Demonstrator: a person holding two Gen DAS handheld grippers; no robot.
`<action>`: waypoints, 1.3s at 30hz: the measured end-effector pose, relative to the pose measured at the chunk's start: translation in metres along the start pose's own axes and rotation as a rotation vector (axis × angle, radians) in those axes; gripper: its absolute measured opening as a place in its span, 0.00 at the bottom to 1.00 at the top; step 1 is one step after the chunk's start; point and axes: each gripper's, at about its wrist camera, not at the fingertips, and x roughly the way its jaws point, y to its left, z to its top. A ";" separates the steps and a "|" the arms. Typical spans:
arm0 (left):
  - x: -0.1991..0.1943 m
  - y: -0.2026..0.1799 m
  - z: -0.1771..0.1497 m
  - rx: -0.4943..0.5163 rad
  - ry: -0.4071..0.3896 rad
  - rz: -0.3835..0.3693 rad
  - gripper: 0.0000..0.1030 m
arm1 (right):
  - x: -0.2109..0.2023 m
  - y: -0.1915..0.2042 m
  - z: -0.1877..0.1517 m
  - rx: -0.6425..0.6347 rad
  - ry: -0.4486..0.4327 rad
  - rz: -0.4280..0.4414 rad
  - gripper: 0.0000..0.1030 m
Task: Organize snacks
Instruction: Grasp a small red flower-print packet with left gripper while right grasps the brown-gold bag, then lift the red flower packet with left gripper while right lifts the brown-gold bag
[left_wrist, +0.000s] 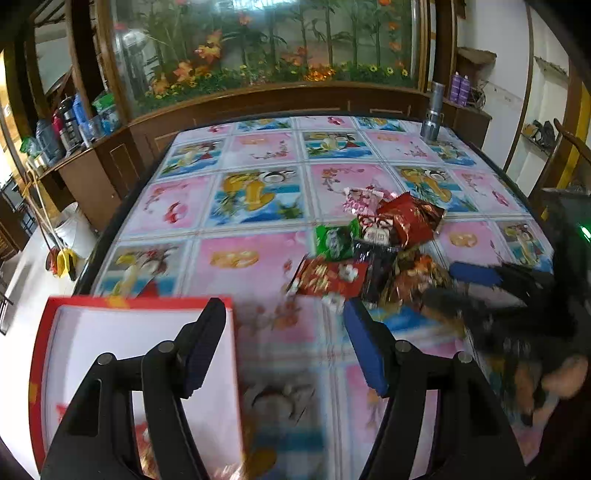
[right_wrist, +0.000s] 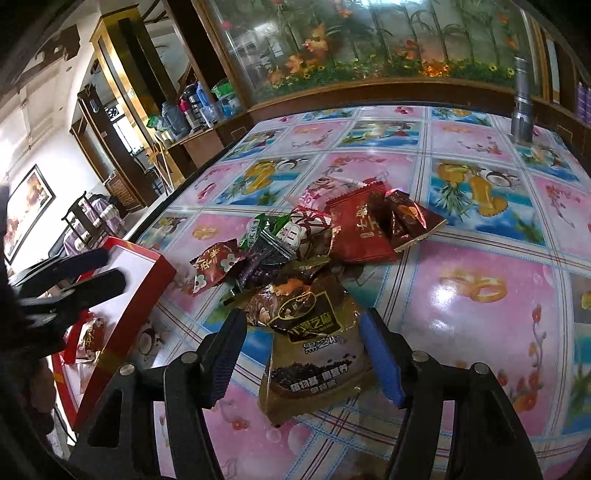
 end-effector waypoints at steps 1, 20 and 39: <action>0.007 -0.003 0.004 0.010 0.004 0.005 0.64 | 0.001 0.003 -0.001 -0.022 0.004 -0.019 0.65; 0.073 -0.053 0.015 0.139 0.090 -0.083 0.42 | -0.008 -0.019 0.008 0.000 0.043 -0.143 0.29; -0.005 -0.078 -0.061 0.116 0.085 -0.253 0.35 | -0.023 -0.052 0.009 0.117 0.050 -0.142 0.29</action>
